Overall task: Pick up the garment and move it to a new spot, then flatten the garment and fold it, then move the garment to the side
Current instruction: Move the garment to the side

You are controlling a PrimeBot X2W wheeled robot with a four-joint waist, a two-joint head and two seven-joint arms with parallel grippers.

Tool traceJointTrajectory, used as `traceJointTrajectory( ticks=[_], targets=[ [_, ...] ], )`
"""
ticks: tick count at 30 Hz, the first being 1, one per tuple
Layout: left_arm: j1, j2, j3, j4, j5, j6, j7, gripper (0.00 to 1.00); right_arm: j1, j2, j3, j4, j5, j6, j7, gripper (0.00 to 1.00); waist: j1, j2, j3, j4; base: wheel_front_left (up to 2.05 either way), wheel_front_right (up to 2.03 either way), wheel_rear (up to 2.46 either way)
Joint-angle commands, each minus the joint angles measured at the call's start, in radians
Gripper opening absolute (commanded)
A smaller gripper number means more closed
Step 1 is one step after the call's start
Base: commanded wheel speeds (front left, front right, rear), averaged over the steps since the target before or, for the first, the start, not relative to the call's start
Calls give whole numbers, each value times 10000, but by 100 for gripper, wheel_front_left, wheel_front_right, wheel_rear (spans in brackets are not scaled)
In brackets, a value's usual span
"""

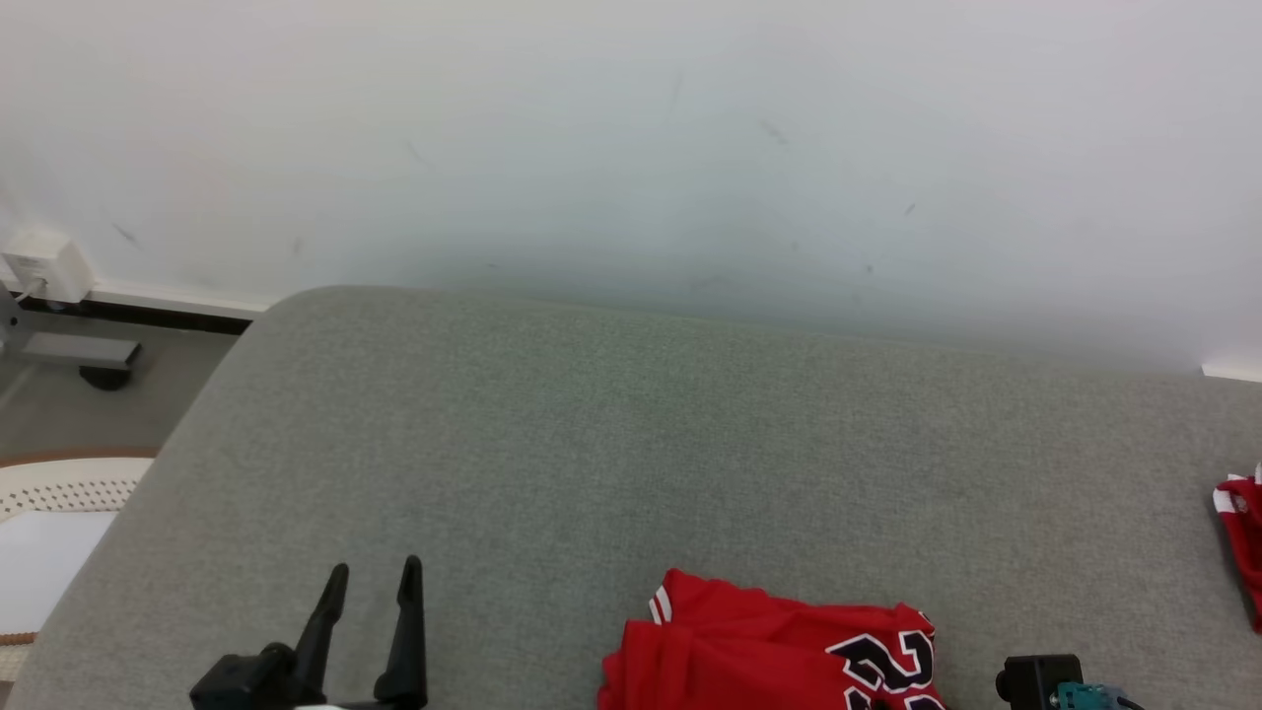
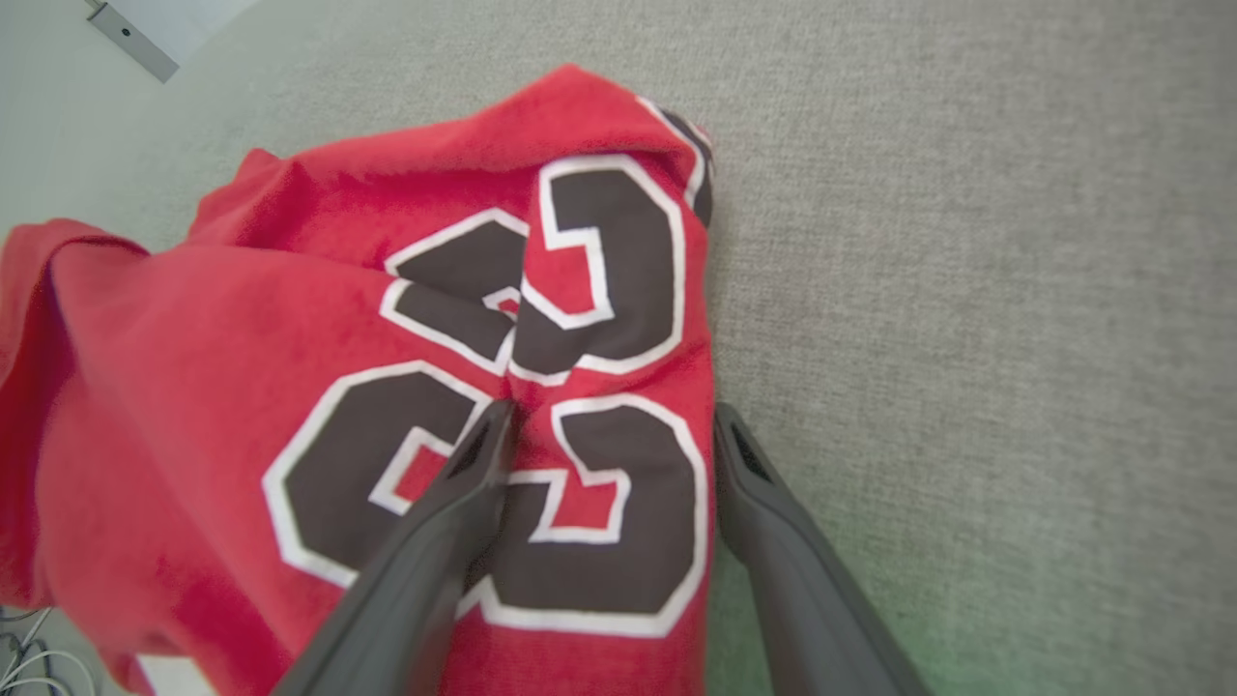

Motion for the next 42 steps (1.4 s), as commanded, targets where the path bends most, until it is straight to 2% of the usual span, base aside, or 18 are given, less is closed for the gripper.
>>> traceJointTrajectory(
  ticks=[1,5,6,8,9,14,21,27,35,42],
  targets=[
    [51,38,32,7,84,-47,-16,100,76,-103,134,168,164,-2,218,100,0,0,8,60,0,0,0],
    [84,38,65,13,76,-48,-15,100,132,-150,495,506,498,-13,706,100,0,0,36,135,0,0,0],
    [95,38,75,19,70,-46,-15,100,108,-181,553,521,538,-13,722,88,0,0,38,137,0,0,0],
    [93,38,77,31,42,-28,-15,100,-31,-306,600,488,587,-13,512,7,0,0,36,136,0,0,0],
    [93,38,76,34,21,-15,-15,100,-137,-359,608,441,585,-13,388,0,0,0,30,129,0,0,0],
    [93,38,54,-28,-78,15,-15,100,-808,-574,723,66,549,-13,-188,0,0,0,-37,-59,0,0,0],
    [-85,36,-353,-150,-295,23,-15,100,-1736,-1004,1076,-423,505,-14,-150,0,0,0,-97,-688,0,0,0],
    [-271,36,-812,-203,-450,135,-15,100,-2290,-1343,1026,-559,524,-13,-376,0,0,0,11,-1671,0,0,0],
    [-609,39,-1454,-239,-613,250,-15,100,-2638,-1491,604,-362,623,-13,-935,0,0,0,285,-3142,0,0,0],
    [-771,38,-1954,-171,-645,295,-15,100,-2624,-1657,286,-298,756,-13,-1260,0,0,0,483,-4162,0,0,0]
  ],
)
